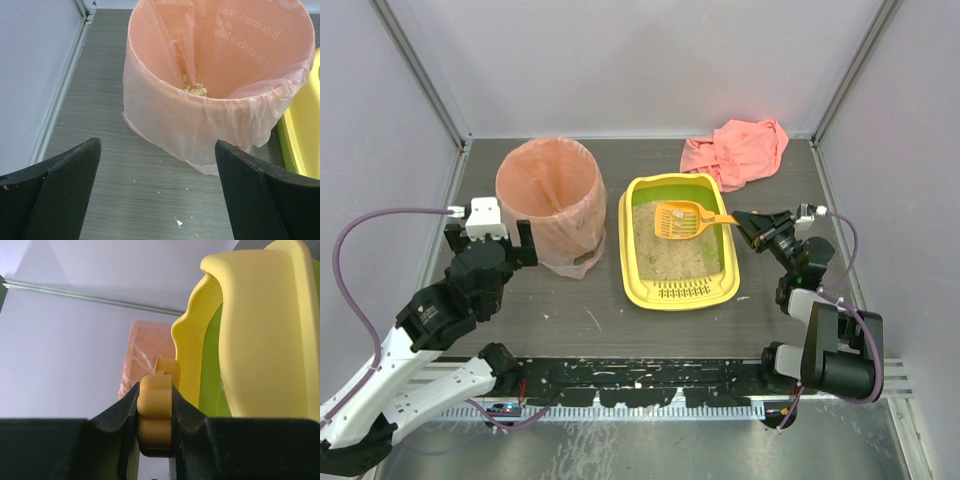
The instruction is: Clean the litter box
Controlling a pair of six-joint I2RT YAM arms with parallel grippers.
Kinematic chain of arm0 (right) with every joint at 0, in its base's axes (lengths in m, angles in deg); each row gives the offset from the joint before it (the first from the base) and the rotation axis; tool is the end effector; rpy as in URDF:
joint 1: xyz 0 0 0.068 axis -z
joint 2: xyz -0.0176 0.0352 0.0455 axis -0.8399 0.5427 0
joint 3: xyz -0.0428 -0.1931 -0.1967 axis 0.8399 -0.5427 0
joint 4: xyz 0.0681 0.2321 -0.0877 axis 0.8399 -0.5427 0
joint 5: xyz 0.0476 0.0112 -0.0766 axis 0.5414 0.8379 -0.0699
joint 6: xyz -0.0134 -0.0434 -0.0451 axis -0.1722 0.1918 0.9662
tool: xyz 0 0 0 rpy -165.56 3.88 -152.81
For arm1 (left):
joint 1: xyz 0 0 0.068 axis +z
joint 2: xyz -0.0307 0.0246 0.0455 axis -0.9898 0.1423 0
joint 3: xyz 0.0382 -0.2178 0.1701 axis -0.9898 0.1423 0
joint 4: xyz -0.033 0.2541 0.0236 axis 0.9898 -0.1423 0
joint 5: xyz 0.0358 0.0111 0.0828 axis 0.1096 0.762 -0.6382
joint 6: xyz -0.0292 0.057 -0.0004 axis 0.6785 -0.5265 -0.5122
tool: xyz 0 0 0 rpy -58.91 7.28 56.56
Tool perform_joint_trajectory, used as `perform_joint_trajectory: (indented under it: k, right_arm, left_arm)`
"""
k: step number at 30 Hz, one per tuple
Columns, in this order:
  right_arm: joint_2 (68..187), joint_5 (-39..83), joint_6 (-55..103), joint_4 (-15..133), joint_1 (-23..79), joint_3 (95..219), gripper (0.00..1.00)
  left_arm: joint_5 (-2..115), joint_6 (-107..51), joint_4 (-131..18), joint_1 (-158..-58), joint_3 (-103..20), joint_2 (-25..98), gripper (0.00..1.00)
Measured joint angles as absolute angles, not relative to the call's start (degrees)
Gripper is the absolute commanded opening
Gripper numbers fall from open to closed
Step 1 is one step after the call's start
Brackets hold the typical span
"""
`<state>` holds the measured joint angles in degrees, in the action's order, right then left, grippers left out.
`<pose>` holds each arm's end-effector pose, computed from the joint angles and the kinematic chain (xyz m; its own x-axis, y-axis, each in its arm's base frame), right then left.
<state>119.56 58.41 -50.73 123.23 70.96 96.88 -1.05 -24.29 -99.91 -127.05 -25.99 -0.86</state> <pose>0.2310 -0.0214 0.2140 -0.4770 0.8503 -0.2222 -0.1816 0.1520 0.9715 0.1077 -0.0551 0.3719 -0.2545 0.0137 -0.9670 -0.1006 0.9941 0.0405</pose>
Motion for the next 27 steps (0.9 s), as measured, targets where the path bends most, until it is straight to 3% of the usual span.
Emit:
perform_joint_trajectory:
  k: [5, 14, 27]
  right_arm:
    - [115.2, 55.9, -51.1, 116.3, 69.2, 99.1, 0.01]
    - [110.2, 43.7, -49.6, 98.8, 59.4, 113.8, 0.01]
    - [127.5, 30.3, -44.7, 93.0, 39.4, 137.2, 0.01]
  left_arm:
    - [-2.1, -23.7, -100.0, -126.8, -26.0, -1.3, 0.98]
    - [-3.2, -22.8, -101.3, -126.3, -26.0, -1.3, 0.98]
    - [-3.6, -20.8, -103.6, -125.6, -26.0, -1.0, 0.98]
